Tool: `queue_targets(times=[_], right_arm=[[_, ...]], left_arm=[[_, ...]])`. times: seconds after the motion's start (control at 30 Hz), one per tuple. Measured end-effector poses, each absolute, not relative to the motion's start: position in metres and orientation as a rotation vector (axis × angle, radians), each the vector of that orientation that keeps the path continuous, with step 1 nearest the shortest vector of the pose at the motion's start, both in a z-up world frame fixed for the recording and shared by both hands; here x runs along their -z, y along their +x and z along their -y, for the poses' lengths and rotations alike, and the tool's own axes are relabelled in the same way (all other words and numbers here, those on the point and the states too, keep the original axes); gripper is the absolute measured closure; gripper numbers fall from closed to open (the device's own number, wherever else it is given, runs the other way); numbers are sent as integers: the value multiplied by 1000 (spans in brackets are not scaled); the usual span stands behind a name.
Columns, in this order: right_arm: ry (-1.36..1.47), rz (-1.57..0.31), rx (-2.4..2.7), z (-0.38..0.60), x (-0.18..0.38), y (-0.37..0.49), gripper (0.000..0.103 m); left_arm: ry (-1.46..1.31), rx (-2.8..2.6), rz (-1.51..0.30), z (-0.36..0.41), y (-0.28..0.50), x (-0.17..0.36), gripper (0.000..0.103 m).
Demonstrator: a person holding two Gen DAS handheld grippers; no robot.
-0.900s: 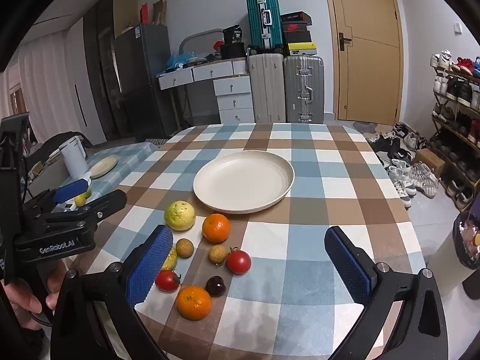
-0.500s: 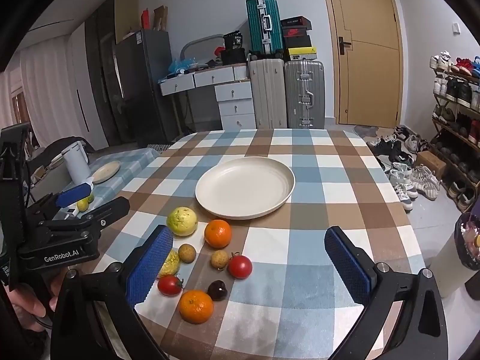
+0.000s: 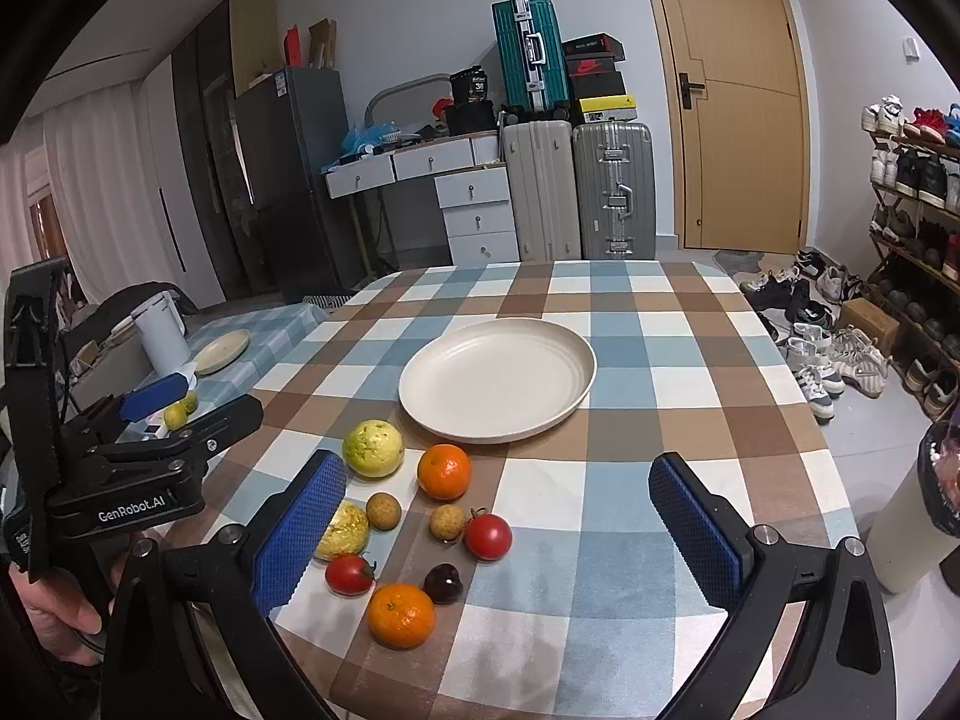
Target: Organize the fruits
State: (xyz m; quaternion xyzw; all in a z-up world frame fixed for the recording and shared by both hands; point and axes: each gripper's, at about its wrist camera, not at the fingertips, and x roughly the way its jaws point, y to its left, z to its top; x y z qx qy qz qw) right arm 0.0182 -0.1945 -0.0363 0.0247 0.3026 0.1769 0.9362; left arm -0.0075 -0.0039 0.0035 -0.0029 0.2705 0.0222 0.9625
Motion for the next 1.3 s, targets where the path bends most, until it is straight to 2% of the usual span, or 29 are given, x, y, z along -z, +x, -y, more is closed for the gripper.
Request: queue_targets(times=[1.3], right_arm=[[71,-619,-362,193,37,17,0]], left_arm=[[-55,-41,-571,-1,-4,5,1]])
